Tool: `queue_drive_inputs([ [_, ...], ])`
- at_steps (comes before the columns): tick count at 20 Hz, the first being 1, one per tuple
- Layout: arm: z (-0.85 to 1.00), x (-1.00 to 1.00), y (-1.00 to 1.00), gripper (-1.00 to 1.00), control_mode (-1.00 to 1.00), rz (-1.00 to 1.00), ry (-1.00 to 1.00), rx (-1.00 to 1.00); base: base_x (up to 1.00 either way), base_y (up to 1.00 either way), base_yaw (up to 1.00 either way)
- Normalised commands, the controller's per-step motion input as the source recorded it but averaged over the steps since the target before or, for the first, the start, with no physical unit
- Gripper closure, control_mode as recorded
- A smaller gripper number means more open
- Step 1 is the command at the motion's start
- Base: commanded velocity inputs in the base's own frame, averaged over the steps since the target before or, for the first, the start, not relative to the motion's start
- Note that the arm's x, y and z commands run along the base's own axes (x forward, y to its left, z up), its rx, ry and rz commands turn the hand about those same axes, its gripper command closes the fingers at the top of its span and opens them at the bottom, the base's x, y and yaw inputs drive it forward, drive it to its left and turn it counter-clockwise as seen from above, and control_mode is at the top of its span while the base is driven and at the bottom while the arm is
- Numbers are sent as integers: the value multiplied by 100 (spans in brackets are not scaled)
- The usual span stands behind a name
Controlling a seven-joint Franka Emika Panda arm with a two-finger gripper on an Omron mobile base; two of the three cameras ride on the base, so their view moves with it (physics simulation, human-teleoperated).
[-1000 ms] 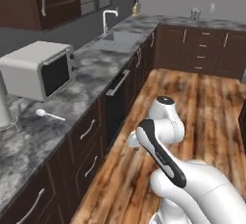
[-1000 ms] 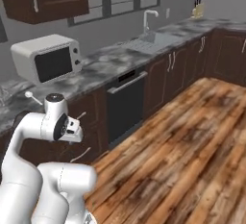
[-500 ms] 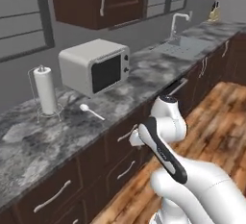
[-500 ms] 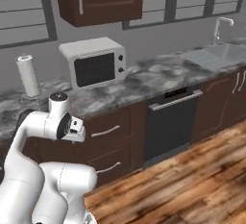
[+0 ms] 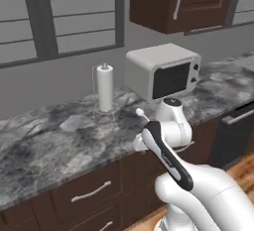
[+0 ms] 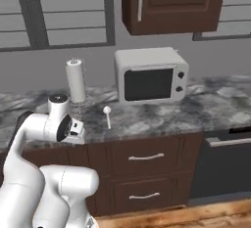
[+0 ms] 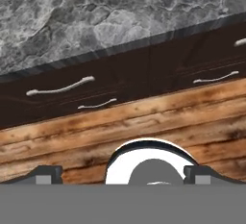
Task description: Take the fork and place it on the left side of the plate. Then take the spoon and place it on the right side of the plate. Make sure they're directly next to the plate.
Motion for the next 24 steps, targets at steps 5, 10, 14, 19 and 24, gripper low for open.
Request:
queue_drive_inputs([
  [5, 0, 0, 0, -100, 100, 0, 0, 0, 69, -26, 35],
  [10, 0, 0, 0, -100, 100, 0, 0, 0, 45, -54, 11],
  [14, 0, 0, 0, -100, 100, 0, 0, 0, 72, -26, 18],
  [19, 0, 0, 0, -100, 100, 0, 0, 0, 43, -15, 20],
  [24, 0, 0, 0, -100, 100, 0, 0, 0, 0, 0, 0],
])
